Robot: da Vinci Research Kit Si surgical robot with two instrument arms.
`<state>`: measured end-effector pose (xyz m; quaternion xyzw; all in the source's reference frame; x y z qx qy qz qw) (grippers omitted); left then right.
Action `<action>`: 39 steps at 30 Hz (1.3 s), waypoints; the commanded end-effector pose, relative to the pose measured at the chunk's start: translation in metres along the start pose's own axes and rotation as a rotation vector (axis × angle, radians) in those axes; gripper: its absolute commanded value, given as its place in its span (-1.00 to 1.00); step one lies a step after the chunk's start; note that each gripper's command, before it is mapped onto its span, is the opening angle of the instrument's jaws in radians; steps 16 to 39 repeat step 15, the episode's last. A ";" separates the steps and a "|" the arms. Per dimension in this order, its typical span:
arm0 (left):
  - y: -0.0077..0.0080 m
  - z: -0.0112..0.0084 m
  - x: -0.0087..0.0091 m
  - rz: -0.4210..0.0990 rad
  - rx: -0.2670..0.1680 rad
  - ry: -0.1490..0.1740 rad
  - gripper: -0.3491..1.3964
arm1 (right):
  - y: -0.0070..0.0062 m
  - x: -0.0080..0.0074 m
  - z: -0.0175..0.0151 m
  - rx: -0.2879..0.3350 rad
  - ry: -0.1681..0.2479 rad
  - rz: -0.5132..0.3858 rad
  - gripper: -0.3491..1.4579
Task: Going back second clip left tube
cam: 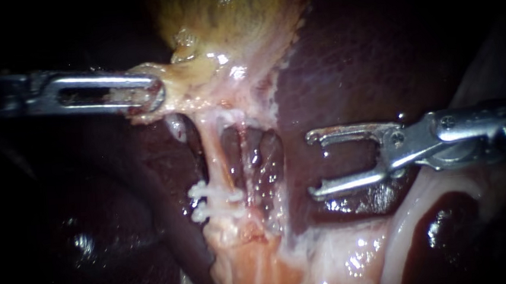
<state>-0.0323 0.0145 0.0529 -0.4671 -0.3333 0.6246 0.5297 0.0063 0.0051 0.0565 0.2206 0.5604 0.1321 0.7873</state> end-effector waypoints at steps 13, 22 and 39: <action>-0.0011 0.0019 -0.0007 0.009 0.002 -0.019 -1.00 | 0.0000 0.0002 -0.0003 -0.001 0.000 -0.004 -0.06; -0.0010 0.0015 -0.0007 0.009 0.000 -0.021 -1.00 | -0.0004 0.0004 -0.0001 0.004 0.001 -0.004 -0.06; -0.0010 0.0015 -0.0007 0.009 0.000 -0.021 -1.00 | -0.0004 0.0004 -0.0001 0.004 0.001 -0.004 -0.06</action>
